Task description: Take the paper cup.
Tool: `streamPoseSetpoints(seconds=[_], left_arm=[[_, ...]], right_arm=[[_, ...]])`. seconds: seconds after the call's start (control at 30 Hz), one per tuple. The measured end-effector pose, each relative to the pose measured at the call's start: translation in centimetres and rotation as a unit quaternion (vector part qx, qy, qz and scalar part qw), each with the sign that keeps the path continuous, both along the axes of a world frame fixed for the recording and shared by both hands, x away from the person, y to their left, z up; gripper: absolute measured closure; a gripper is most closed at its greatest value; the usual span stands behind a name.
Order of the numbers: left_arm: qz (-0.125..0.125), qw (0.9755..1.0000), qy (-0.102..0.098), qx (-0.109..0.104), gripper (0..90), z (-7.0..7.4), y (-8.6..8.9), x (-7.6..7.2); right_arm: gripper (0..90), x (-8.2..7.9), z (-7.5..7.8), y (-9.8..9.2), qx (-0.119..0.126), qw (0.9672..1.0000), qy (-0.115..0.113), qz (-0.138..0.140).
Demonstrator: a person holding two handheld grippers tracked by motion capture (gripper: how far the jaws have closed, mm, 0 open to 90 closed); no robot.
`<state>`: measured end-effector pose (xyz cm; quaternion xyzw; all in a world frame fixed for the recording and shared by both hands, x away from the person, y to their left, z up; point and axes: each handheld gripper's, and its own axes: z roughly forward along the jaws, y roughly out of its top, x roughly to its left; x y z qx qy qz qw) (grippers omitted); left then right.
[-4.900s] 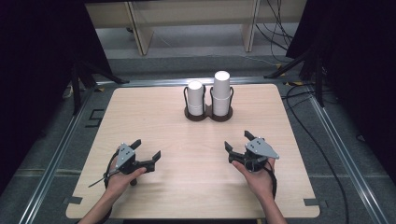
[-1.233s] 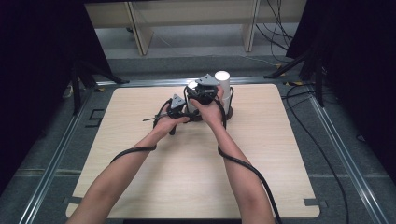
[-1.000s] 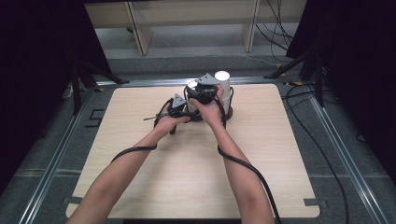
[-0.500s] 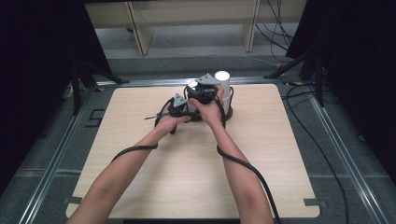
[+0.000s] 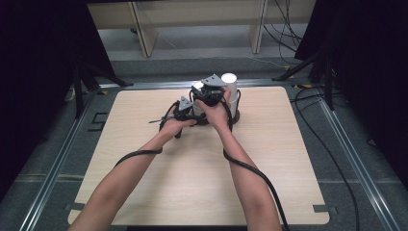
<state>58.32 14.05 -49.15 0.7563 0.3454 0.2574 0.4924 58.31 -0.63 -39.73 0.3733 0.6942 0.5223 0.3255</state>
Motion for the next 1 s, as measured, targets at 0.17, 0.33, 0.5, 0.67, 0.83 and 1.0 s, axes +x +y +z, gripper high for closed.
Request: streamPoseSetpoints(seconds=[0.17,0.33,0.5,0.67,0.83,1.0], left_arm=[[0.000,1.0000,0.000,0.003,22.2,0.0,0.0,0.0],[-0.003,0.9999,0.000,0.015,22.2,0.1,0.1,0.0],[-0.002,0.9999,-0.001,0.014,22.2,0.0,0.0,0.0],[0.001,1.0000,-0.003,-0.005,22.4,-0.1,-0.2,-0.1],[0.001,1.0000,-0.002,-0.010,22.3,-0.1,-0.3,0.0],[0.003,0.9999,-0.003,-0.010,22.3,-0.2,-0.3,0.0]], right_arm=[[36.3,-0.2,0.4,0.0,0.008,1.0000,0.004,0.000],[36.4,-0.3,1.1,-0.2,0.024,0.9997,0.004,-0.001],[36.4,-0.4,1.7,-0.4,0.025,0.9997,-0.005,-0.001],[36.5,-0.6,2.3,-0.6,0.037,0.9993,-0.005,0.001],[36.5,-0.7,3.2,-0.9,0.033,0.9991,-0.026,0.006],[36.5,-0.9,3.8,-0.8,0.039,0.9988,-0.028,0.004]])
